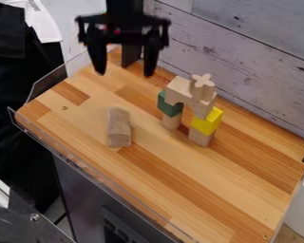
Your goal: Remove the rectangular block from the tower and put it on the left side
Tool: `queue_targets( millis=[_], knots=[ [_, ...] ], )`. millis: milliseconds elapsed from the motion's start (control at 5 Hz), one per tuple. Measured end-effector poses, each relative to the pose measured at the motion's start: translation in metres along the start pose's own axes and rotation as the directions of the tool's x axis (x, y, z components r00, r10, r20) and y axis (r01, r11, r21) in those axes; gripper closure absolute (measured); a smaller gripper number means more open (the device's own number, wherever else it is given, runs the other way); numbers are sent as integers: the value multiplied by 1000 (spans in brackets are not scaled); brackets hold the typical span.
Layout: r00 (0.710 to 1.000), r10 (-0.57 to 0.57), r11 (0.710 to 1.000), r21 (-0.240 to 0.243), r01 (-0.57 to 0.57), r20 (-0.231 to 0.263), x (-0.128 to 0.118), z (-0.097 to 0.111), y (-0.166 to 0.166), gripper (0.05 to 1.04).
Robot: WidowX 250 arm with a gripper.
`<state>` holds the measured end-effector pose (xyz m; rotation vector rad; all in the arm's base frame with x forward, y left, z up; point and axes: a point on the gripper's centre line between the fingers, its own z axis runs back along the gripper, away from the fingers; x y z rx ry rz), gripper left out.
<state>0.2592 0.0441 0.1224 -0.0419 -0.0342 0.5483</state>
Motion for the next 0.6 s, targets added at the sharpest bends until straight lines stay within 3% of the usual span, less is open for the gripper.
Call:
queue_targets(
  millis=[400, 600],
  knots=[
    [980, -193, 981, -2, 193, -50, -12, 8, -23, 84],
    [948, -308, 950, 27, 311, -86, -20, 5, -33, 84]
  ],
)
